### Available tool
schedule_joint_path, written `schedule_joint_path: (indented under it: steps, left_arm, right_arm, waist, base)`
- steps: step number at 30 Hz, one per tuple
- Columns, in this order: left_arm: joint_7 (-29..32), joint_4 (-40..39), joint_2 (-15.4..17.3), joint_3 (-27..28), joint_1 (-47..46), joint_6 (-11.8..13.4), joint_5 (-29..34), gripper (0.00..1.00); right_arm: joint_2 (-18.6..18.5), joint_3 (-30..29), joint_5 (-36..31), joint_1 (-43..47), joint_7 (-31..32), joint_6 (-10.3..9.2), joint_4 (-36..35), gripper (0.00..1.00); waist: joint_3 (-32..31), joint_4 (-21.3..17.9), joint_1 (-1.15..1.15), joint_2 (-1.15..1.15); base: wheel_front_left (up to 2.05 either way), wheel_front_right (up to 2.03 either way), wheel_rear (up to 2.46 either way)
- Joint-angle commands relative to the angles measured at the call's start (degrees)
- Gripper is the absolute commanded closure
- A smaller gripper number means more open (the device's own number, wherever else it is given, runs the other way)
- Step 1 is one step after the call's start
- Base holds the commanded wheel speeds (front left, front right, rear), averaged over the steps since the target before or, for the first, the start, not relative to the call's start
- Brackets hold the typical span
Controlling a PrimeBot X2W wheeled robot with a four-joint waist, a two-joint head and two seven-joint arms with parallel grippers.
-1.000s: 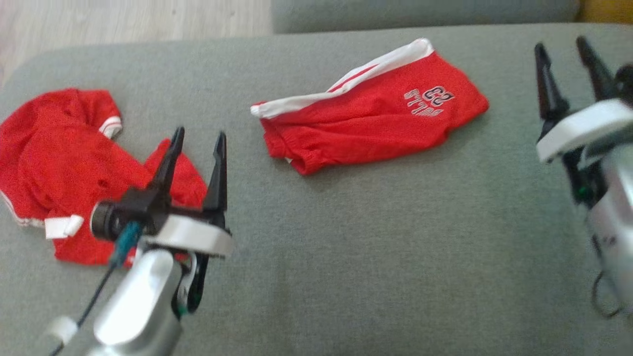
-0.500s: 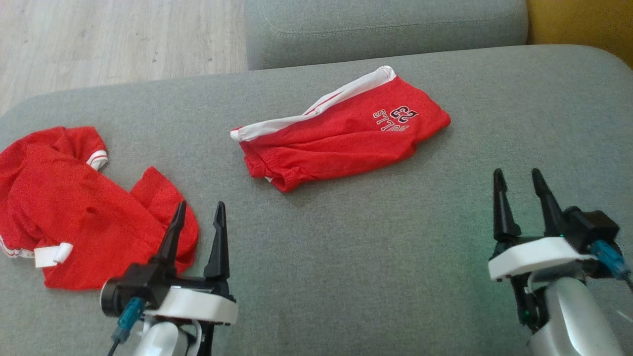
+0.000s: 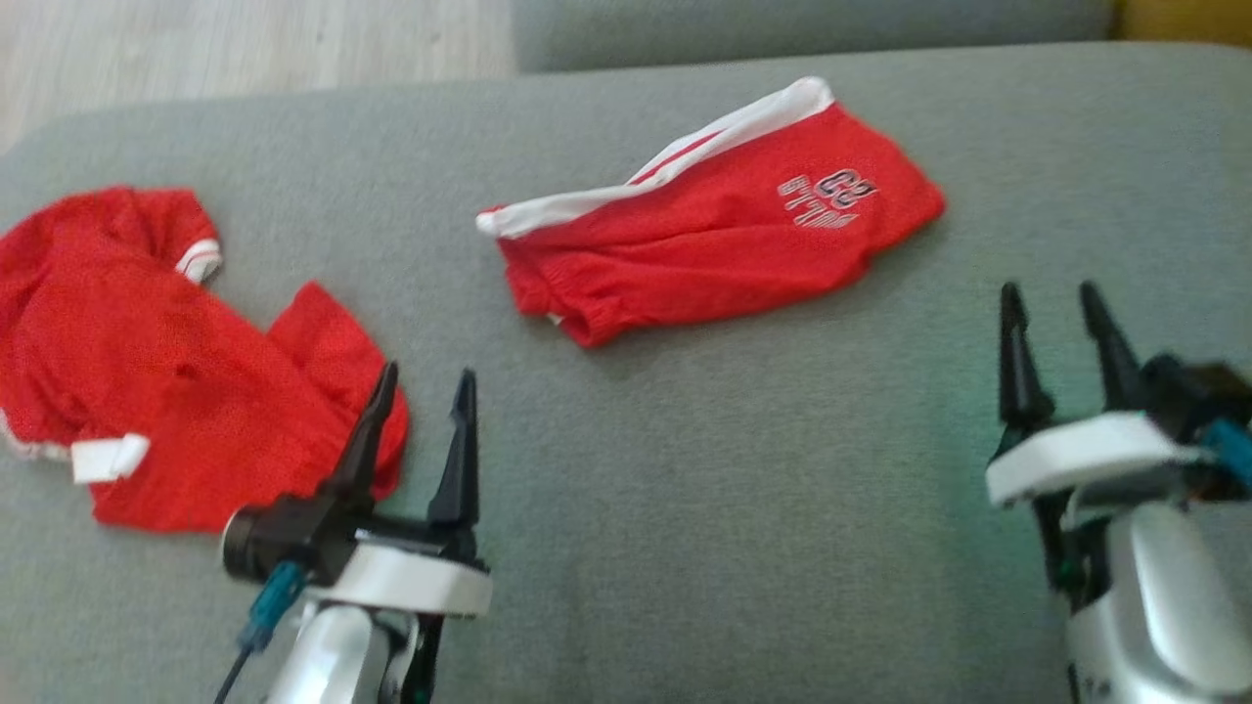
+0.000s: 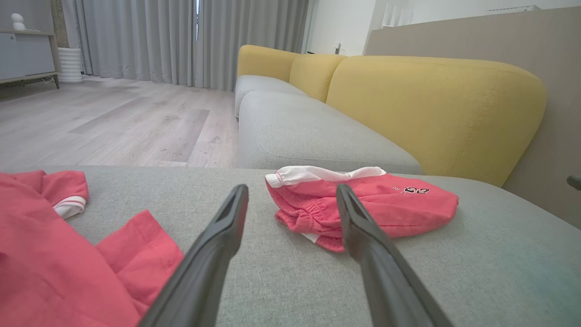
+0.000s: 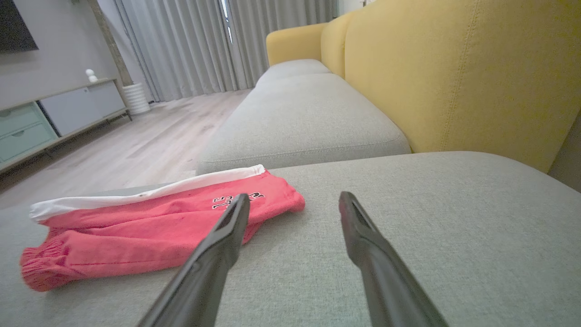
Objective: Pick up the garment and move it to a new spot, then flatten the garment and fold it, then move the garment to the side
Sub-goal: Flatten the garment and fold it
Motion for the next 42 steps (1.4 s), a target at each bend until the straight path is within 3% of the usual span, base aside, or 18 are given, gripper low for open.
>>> schedule_joint_path:
  steps: [1,6,11,19,30,31,32,42]
  left_arm:
    - [-0.46,-1.44,-0.24,2.13,-3.55,-0.48,0.64,0.0]
    - [-0.46,-0.84,-1.43,1.42,-6.17,-1.71,1.37,0.0]
    - [-0.46,-0.06,-2.12,0.24,-8.53,-2.6,1.71,0.0]
    - [-0.46,0.37,-2.5,-1.27,-10.35,-3.1,1.24,0.0]
    - [-0.46,-0.07,-2.53,-3.44,-11.54,-1.91,-0.6,0.0]
    - [-0.46,-0.1,-2.53,-3.58,-11.69,-1.78,-0.73,0.0]
    - [-0.46,-0.11,-2.53,-3.67,-11.83,-1.66,-0.84,0.0]
    - [-0.46,0.21,-2.54,-3.09,-11.52,-1.29,-0.69,0.0]
  right_arm:
    - [0.02,0.5,-0.58,-3.88,0.63,-0.05,-1.56,0.0]
    - [0.02,-3.34,-0.04,-10.98,5.09,-0.05,2.75,0.0]
    - [0.02,-10.08,0.2,-19.38,10.12,-0.05,11.36,0.0]
    - [-1.27,-20.03,-9.6,-28.95,14.18,-0.05,24.06,0.0]
    - [-2.81,-21.56,-17.38,-34.32,16.87,-0.05,35.67,0.0]
    - [-2.85,-21.23,-17.67,-34.63,16.86,-0.05,36.38,0.45]
    - [-2.86,-20.94,-17.91,-34.9,16.65,-0.05,36.93,1.0]
    - [-3.36,-20.01,-17.09,-35.16,6.99,-0.05,37.23,1.0]
  waist:
    - [2.15,2.03,-0.01,0.0]
    - [6.21,5.47,-0.01,0.0]
    - [9.1,8.91,-0.01,0.0]
    - [11.81,13.12,-0.01,0.0]
    - [13.24,14.7,-0.01,0.0]
    - [13.29,14.67,-0.01,0.0]
    - [13.29,14.59,-0.01,0.0]
    - [10.97,11.34,-0.01,0.0]
  base:
    - [0.0,0.0,0.0]
    - [0.0,0.0,0.0]
    - [0.0,0.0,0.0]
    - [0.0,0.0,0.0]
    - [0.0,0.0,0.0]
    - [0.0,0.0,0.0]
    - [0.0,0.0,0.0]
    - [0.0,0.0,0.0]
